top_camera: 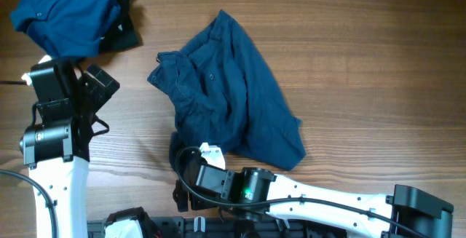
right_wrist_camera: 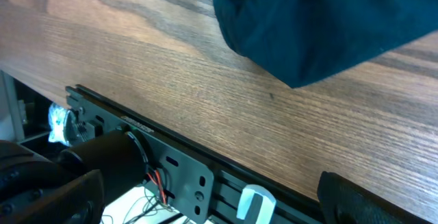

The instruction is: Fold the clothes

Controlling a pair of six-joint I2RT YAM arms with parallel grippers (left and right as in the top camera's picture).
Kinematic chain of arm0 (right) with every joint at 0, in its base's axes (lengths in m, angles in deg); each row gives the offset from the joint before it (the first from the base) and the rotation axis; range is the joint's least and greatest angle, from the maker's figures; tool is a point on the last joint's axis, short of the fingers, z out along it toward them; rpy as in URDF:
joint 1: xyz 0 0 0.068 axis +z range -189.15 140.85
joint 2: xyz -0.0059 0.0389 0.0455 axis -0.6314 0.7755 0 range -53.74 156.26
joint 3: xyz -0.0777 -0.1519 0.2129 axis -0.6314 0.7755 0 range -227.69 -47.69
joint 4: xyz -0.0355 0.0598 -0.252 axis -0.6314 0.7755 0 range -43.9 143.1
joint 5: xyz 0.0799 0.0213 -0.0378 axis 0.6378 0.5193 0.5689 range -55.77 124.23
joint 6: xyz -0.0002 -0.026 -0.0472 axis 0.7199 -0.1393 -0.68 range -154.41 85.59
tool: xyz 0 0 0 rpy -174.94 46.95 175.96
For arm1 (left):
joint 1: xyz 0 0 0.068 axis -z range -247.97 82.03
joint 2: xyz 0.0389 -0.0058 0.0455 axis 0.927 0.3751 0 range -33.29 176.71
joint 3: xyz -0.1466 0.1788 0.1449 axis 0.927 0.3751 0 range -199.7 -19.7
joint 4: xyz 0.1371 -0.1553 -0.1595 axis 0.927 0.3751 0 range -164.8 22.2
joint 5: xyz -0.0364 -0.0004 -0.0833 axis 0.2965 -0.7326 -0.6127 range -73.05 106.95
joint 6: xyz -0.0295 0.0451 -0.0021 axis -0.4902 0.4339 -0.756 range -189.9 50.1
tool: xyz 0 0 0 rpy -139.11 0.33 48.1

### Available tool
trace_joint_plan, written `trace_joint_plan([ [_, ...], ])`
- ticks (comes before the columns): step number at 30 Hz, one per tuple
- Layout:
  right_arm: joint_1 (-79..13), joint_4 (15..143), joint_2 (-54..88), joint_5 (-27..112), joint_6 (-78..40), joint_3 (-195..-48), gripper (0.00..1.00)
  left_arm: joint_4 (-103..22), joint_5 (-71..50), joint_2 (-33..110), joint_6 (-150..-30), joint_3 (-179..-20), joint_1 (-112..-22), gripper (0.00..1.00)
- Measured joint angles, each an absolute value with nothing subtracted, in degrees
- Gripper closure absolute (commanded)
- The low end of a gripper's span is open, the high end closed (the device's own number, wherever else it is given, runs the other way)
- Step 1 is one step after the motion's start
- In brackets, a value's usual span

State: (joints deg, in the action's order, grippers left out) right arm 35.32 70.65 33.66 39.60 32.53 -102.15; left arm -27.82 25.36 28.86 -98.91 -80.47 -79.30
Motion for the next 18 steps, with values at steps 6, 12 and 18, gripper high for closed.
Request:
trace_joint_plan([
  [6,35.32,70.41,33.66,39.29,32.33,-102.15,0.00,-26.00,25.18,28.86,-98.91,-80.47,-79.30,0.00],
  [12,35.32,70.39,33.66,39.34,32.46,-102.15,0.01,-24.41,24.94,28.86,-98.91,-80.47,-79.30,0.00],
  [18,36.31,70.39,33.66,39.36,35.81,-102.15,0.01,-24.39,24.68,28.86,-98.91,-80.47,-79.30,0.00],
])
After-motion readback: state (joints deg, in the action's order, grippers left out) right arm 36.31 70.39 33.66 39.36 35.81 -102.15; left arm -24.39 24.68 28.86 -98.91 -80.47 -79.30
